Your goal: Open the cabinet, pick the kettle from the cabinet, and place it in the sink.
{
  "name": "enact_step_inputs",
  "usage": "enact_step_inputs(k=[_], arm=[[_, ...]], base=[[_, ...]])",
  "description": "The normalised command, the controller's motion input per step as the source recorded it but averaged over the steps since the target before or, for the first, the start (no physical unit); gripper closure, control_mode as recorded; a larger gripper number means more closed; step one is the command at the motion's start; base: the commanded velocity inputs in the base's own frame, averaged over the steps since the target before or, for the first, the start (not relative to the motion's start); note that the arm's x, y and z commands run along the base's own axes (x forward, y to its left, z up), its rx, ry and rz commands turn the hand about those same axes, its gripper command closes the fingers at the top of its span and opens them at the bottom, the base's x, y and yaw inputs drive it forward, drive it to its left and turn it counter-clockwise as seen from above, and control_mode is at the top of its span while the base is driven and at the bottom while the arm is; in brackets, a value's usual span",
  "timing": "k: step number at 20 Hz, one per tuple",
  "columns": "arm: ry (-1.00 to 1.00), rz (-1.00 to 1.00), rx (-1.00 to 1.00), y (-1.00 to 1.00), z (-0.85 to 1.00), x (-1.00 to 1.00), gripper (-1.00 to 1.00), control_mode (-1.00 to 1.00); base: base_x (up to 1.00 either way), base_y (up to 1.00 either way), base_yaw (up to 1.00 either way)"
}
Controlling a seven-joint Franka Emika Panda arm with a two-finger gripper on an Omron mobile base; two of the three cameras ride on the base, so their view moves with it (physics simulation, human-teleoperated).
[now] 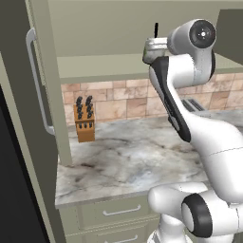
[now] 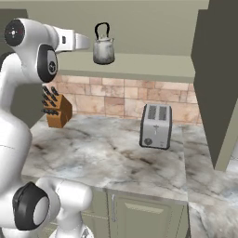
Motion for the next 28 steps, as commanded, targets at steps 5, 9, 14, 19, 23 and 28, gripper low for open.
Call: enact_step_inputs(k=[5, 9, 14, 19, 23, 28], arm=[[0.0, 0.0, 0.0, -0.09, 0.0, 0.28, -1.0, -1.0], [0.0, 0.0, 0.0, -0.12, 0.0, 0.26, -1.0, -1.0], [0.0, 0.0, 0.0, -0.07, -0.02, 0.26, -1.0, -1.0], [0.0, -0.01, 0.0, 0.0, -0.04, 0.33, -1.0, -1.0], [0.0, -0.04, 0.0, 0.04, -0.07, 0.28, -1.0, -1.0], [0.0, -0.04, 0.0, 0.0, 0.0, 0.29, -1.0, -1.0]], base=[[0.0, 0.0, 0.0], [0.0, 0.0, 0.0], [0.0, 0.0, 0.0], [0.0, 0.0, 0.0], [0.0, 0.0, 0.0], [0.0, 0.0, 0.0]])
